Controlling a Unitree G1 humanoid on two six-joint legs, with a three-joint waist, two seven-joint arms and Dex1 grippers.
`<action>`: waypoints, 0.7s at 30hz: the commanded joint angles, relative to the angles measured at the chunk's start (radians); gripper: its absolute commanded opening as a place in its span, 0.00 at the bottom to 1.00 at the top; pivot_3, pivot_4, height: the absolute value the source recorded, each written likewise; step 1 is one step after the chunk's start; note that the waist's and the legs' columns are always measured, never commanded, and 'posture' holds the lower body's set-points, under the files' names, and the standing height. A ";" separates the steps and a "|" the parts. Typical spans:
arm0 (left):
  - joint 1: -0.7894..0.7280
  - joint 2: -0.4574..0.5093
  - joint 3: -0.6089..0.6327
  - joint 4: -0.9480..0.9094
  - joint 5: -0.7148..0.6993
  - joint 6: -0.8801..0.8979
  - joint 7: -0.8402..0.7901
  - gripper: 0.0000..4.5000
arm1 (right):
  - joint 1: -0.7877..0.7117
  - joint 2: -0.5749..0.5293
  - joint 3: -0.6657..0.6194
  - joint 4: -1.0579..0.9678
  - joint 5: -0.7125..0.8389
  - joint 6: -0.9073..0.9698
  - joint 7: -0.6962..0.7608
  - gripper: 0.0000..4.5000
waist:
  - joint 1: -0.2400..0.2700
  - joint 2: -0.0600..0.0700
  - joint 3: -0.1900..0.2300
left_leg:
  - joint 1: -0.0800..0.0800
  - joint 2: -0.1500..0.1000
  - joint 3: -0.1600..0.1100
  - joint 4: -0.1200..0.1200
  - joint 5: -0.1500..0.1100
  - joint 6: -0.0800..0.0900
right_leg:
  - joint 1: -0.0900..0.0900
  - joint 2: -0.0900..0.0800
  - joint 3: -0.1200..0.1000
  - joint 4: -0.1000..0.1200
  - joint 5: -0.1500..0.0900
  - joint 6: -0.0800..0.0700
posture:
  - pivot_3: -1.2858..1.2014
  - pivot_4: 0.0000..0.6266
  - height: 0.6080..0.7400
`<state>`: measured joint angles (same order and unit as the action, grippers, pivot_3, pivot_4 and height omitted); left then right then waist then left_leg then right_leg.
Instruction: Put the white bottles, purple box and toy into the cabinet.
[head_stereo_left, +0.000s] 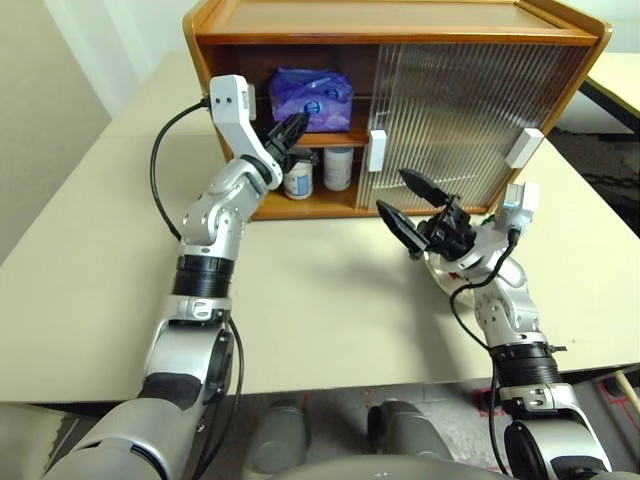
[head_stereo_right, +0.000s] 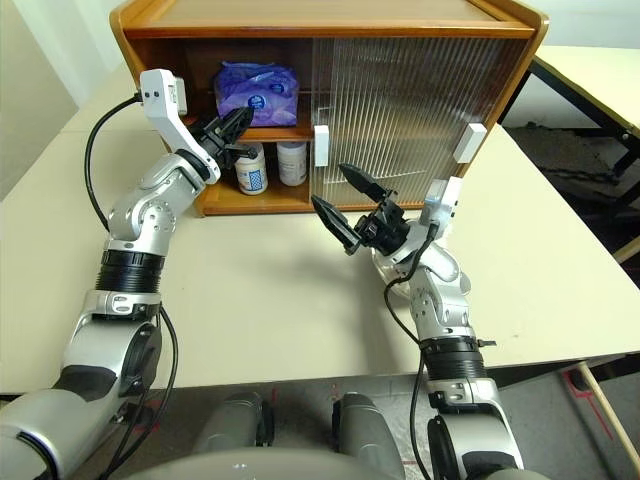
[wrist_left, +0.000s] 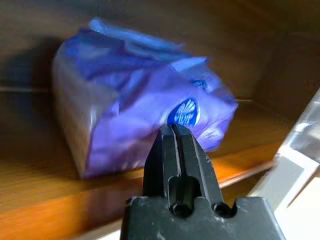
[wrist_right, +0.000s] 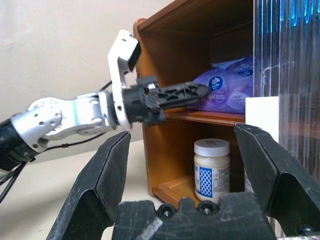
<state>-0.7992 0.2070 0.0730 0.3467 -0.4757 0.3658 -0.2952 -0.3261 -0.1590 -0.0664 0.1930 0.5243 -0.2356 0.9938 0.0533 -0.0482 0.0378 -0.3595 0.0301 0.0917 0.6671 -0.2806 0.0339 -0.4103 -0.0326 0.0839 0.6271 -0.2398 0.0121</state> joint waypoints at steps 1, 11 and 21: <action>-0.068 -0.015 0.019 0.131 0.058 -0.091 -0.006 0.01 | 0.001 -0.002 0.005 -0.018 -0.010 -0.006 -0.009 1.00 | -0.002 0.000 0.000 | 0.000 0.000 0.000 0.000 0.000 0.000 | 0.000 0.000 0.000 0.000 0.000 0.000 | 0.56 0.00 1.00; 0.071 -0.024 -0.002 -0.129 -0.030 0.011 -0.185 0.14 | 0.013 -0.019 0.002 -0.038 -0.001 0.005 -0.018 1.00 | -0.021 0.000 0.000 | 0.000 0.000 0.001 0.003 0.001 0.001 | 0.000 0.000 0.001 0.002 0.002 0.001 | 0.56 0.00 1.00; 0.201 0.077 -0.083 -0.467 -0.050 0.186 -0.274 0.58 | 0.001 -0.043 -0.023 -0.011 0.013 0.002 -0.003 1.00 | -0.037 0.000 0.000 | 0.001 0.000 0.000 0.001 0.001 0.001 | 0.000 -0.001 0.002 0.002 0.002 0.001 | 0.56 0.00 1.00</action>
<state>-0.6119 0.2731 0.0231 -0.0914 -0.5358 0.5319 -0.5463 -0.3233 -0.1929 -0.0769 0.1652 0.5285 -0.2325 0.9836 0.0166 -0.0478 0.0375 -0.3581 0.0299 0.0920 0.6687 -0.2799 0.0351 -0.4096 -0.0332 0.0855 0.6295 -0.2378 0.0128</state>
